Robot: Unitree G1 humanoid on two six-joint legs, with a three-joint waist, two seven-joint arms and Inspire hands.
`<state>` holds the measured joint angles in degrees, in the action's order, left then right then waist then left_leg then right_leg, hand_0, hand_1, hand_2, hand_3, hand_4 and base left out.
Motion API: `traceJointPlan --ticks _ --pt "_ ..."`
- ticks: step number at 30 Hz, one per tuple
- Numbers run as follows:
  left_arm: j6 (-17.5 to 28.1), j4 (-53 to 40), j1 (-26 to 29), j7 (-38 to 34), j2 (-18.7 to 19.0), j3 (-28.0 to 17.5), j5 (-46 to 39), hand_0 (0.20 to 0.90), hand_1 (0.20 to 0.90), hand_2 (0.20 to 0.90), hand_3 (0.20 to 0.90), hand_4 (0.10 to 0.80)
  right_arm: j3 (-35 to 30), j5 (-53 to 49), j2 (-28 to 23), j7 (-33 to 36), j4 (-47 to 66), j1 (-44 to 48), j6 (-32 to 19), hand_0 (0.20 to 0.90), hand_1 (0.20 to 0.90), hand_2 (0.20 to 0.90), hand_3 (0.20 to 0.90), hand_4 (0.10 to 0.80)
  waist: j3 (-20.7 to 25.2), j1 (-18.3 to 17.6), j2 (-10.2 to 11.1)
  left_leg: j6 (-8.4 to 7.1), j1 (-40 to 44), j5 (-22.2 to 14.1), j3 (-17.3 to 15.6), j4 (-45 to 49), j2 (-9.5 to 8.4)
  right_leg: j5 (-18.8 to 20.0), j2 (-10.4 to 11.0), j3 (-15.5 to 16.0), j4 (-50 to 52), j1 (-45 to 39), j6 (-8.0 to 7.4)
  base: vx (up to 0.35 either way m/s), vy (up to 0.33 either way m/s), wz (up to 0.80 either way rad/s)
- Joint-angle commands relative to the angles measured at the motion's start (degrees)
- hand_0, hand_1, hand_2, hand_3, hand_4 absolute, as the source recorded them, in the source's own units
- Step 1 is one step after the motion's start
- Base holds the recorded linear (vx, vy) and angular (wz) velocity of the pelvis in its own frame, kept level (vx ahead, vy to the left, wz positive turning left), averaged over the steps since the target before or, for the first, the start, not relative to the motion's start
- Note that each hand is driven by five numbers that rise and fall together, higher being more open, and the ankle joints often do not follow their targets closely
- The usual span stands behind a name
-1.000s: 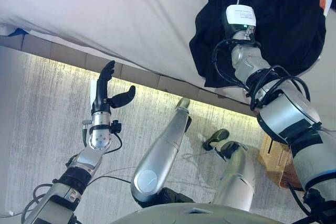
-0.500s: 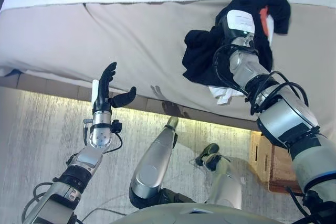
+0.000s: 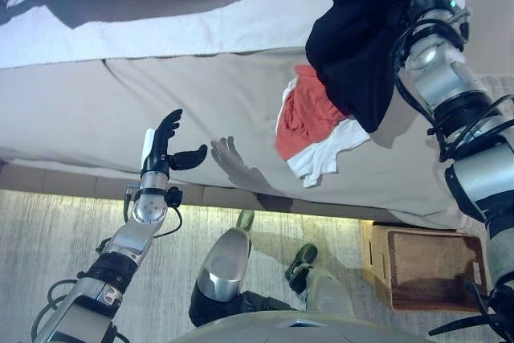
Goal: Pick up the clothes from the bed and place them into the basket
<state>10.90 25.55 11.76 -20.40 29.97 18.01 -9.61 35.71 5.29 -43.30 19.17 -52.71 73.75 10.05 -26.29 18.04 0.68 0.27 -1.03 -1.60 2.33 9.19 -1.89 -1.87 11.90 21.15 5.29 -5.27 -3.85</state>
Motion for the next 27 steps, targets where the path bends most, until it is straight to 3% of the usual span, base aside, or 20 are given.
traceJointPlan --ticks 1,18,27 --pt "3.33 0.42 -4.93 0.10 0.90 2.47 0.87 0.900 0.900 0.900 0.900 0.800 4.02 -2.28 -2.97 3.30 1.61 5.00 -3.27 0.300 0.300 0.300 0.200 0.100 16.53 -0.77 2.30 -1.14 -1.32 0.15 -0.29 -3.95 3.72 2.30 2.75 -1.14 1.86 -0.24 -2.52 0.068 -0.023 0.00" --pt "3.62 4.56 -4.97 1.30 2.04 3.59 0.95 0.900 0.900 0.900 0.900 0.800 2.93 -13.44 -14.14 5.64 3.24 10.41 -0.90 0.300 0.300 0.300 0.200 0.100 21.81 -6.92 3.60 -3.73 4.32 3.25 -4.07 -14.19 6.12 3.55 -1.19 -4.01 -6.82 -1.89 -3.30 -0.006 -0.020 -0.08" --pt "0.88 7.34 -0.84 -0.61 0.29 5.94 2.02 0.900 0.900 0.900 0.900 0.800 -1.41 -13.60 -18.43 9.32 7.81 5.26 -2.62 0.300 0.300 0.300 0.200 0.100 22.47 -13.39 3.63 -4.61 6.03 2.40 -7.94 -14.19 7.71 4.28 -3.53 -8.78 -9.34 -1.33 -2.21 -0.043 -0.018 -0.26"
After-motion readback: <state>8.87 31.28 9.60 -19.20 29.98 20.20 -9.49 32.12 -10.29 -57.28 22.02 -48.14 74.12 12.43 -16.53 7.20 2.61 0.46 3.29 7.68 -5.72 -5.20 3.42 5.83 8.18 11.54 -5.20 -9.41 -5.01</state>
